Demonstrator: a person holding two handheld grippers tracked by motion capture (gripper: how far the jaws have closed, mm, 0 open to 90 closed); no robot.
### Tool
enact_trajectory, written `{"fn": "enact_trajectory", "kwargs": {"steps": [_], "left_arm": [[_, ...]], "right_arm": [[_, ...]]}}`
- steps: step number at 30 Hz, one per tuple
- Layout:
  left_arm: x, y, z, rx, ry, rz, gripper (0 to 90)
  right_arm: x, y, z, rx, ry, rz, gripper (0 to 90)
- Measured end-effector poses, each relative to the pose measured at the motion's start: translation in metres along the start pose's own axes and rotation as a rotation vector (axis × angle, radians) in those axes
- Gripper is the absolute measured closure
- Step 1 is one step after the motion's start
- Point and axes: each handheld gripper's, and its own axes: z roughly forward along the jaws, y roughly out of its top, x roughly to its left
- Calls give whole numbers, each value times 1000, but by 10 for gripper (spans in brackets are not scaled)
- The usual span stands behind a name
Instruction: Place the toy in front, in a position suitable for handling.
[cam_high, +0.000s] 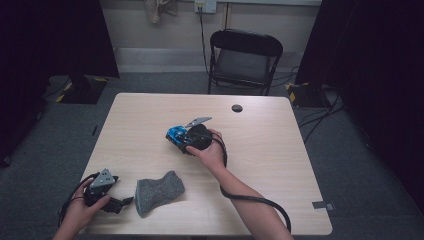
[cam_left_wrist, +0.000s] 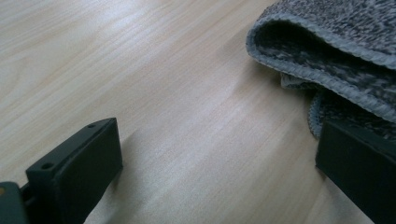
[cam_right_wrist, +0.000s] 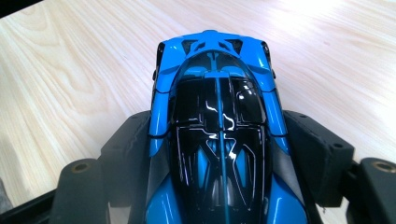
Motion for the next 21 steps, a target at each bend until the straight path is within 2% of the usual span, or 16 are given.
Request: {"fn": "enact_trajectory", "kwargs": {"steps": [9, 21], "left_arm": [[0, 0, 0, 0, 0, 1, 0], [0, 0, 0, 0, 0, 1, 0]], "right_arm": [[-22, -26, -27, 6, -18, 25, 278], [-36, -54, -52, 15, -19, 25, 278]]}}
